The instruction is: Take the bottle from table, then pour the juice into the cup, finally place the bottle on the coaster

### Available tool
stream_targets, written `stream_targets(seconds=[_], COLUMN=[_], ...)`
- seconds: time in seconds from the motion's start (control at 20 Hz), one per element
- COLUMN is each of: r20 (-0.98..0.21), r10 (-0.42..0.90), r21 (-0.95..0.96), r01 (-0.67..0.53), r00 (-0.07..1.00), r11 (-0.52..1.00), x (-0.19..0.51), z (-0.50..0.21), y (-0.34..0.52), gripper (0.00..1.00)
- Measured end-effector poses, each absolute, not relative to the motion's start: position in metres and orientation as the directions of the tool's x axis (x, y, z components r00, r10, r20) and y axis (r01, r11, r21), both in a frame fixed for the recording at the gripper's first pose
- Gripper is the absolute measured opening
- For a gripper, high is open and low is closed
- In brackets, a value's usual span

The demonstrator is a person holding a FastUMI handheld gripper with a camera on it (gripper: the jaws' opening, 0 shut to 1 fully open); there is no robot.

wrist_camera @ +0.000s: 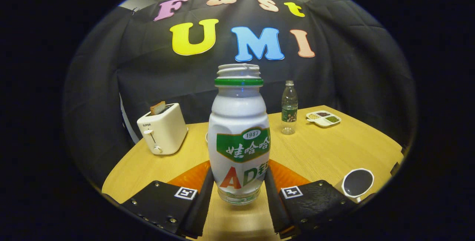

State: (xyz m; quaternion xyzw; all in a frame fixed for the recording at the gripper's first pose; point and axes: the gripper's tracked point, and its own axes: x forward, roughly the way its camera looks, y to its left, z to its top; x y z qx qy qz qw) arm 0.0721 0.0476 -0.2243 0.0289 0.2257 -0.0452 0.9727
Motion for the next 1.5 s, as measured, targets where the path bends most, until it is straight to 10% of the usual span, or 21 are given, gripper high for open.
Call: stream_targets(seconds=[1.5], r20=[-0.419], r10=[-0.202], r21=[-0.088], r01=[0.182], r00=[0.885], r11=[0.979], x=[0.175], z=[-0.313], y=[0.022], gripper=[0.7])
